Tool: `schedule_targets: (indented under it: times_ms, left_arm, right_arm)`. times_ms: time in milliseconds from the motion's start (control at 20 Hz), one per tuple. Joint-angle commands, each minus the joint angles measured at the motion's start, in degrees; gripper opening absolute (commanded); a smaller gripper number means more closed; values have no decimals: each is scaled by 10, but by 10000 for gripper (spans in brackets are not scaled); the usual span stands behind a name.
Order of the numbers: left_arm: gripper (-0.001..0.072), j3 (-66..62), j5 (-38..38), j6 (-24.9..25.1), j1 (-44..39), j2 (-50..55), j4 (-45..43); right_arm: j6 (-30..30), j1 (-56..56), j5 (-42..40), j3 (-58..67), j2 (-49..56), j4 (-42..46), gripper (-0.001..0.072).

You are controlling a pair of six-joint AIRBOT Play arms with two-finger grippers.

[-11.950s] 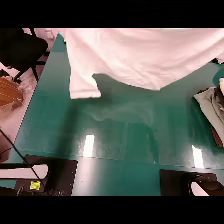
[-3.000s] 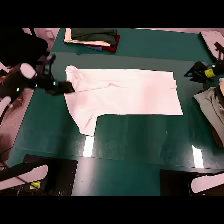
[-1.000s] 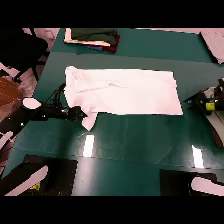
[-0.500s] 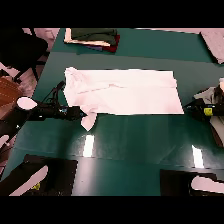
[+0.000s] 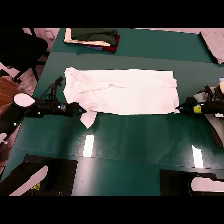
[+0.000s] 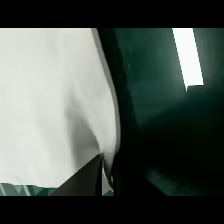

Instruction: Fold the shirts.

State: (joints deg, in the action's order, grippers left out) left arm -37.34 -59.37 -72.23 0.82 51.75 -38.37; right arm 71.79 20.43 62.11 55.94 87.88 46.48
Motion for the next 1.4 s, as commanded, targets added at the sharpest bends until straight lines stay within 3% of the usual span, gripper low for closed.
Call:
schedule_targets:
  times_ms: [0, 250, 450, 750, 850, 950, 1050, 1150, 1350]
  left_arm:
    - [26, -73, -4, -21, 1, 0, -23]
    - [26, -189, -75, -58, 0, -13, -79]
    - [25, -193, -142, -102, 0, -79, -115]
    - [26, -193, -236, -153, 0, -151, -181]
    - [26, -193, -218, -154, 0, -151, -185]
    - [26, -193, -141, -154, 0, -147, -220]
    - [25, -189, -82, -148, 0, -116, -250]
    - [25, -173, -76, -128, 0, -67, -251]
    - [25, -116, -13, -105, 0, 4, -285]
  right_arm:
    - [-12, 0, 12, 2, -55, -13, 35]
    - [-10, 45, 65, 1, -189, 8, 18]
    - [28, 48, 80, -24, -286, 94, 19]
    - [66, 48, 85, -143, -429, 120, 18]
    - [84, 48, 58, -165, -458, 120, 18]
    - [103, 48, 5, -166, -460, 110, 18]
    - [102, 39, -27, -139, -412, 67, 19]
    - [102, 0, -59, -105, -352, 42, 18]
    - [122, -104, -121, -18, -221, 42, 18]
